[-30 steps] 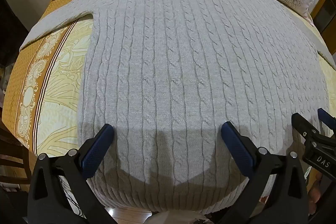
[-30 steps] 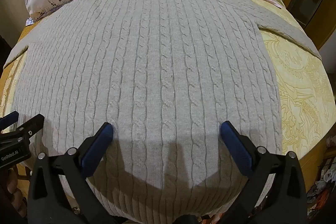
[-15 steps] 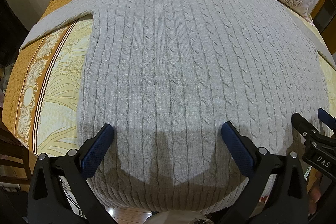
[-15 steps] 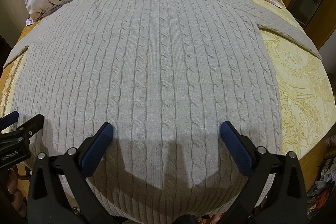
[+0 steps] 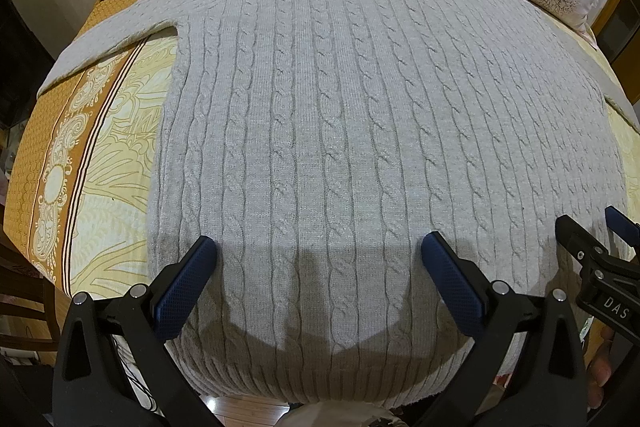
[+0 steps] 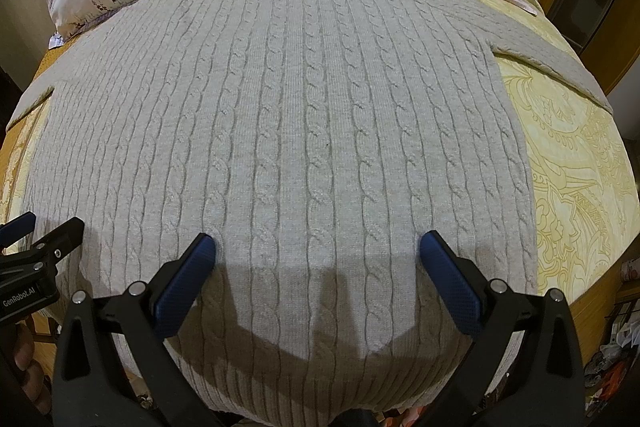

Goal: Fold small clothes

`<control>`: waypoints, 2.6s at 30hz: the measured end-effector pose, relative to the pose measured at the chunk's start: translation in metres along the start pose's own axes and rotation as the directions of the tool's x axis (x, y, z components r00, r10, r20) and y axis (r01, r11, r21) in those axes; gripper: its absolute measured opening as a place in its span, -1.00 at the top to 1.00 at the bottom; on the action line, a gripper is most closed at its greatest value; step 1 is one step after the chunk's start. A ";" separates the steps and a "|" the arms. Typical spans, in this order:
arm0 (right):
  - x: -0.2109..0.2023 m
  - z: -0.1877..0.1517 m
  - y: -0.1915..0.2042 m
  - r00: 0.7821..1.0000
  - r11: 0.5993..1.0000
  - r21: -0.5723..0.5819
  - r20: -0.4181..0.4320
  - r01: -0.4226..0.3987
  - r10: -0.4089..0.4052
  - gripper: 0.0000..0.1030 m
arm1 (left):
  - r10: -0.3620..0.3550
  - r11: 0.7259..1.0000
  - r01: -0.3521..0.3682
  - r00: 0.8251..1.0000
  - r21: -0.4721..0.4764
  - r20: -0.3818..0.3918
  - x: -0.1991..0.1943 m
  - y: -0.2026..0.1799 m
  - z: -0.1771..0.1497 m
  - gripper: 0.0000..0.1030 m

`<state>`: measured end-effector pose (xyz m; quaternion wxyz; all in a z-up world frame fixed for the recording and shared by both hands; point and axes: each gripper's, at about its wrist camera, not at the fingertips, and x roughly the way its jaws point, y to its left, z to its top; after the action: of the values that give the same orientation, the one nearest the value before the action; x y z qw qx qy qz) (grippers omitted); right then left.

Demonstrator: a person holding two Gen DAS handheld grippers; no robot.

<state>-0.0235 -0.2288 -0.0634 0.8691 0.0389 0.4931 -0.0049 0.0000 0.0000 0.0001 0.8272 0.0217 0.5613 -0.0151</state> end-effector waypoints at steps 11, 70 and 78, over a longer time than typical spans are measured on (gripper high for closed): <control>0.000 0.000 0.000 1.000 1.000 0.000 -0.001 0.000 0.000 -0.97 | 0.000 1.000 0.000 1.000 0.000 0.000 0.000 0.000 0.000 -0.97; 0.031 0.075 -0.324 0.928 0.541 0.756 0.328 -0.369 0.176 -0.23 | -0.044 0.997 0.028 0.968 0.068 0.246 -0.021 -0.022 0.041 -0.97; 0.047 0.083 -0.367 0.927 0.486 0.792 0.353 -0.369 0.128 -0.03 | -0.076 0.997 0.066 0.925 0.041 0.372 -0.037 -0.029 0.067 -0.97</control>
<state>0.0544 -0.5990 -0.0843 0.7843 0.5263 0.3050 -0.1220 0.0473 -0.0326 0.0585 0.9174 0.0095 0.3939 -0.0565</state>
